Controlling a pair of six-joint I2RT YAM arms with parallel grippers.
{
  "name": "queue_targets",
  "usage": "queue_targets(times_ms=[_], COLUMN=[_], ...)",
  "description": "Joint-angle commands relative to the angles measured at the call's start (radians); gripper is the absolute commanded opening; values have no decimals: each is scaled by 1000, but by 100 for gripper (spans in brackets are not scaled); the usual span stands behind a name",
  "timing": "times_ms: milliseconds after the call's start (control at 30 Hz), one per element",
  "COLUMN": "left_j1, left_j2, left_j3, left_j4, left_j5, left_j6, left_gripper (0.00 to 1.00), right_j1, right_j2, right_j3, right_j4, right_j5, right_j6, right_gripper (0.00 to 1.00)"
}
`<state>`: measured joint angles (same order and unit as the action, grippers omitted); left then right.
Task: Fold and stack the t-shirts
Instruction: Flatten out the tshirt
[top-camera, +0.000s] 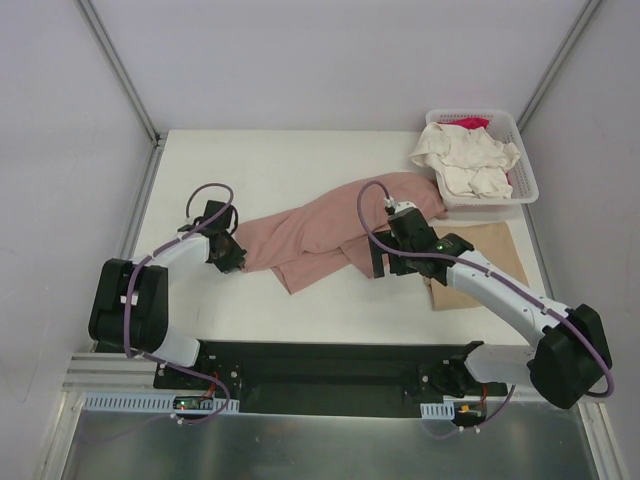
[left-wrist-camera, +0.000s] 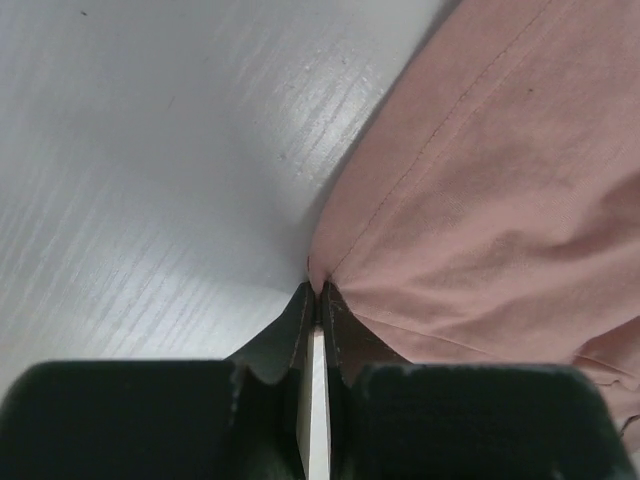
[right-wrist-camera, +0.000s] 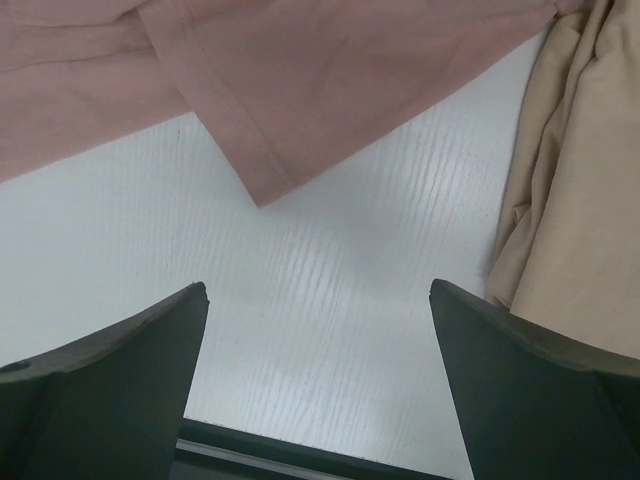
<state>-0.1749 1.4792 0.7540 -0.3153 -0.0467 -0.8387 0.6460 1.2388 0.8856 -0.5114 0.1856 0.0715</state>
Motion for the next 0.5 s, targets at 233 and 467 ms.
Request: queue_targets(times_ms=[233, 467], left_j1=[3, 3], left_j2=[-92, -174], left_j3=[-39, -81], left_j4=[8, 7], left_j5=[-13, -15], left_j6=[26, 27], left_gripper=[0, 0], right_j1=[67, 70], right_j2=[220, 444], right_j3=[110, 268], right_j4=[-3, -1], right_j5=[-26, -74], right_j6=[43, 13], right_gripper=[97, 74])
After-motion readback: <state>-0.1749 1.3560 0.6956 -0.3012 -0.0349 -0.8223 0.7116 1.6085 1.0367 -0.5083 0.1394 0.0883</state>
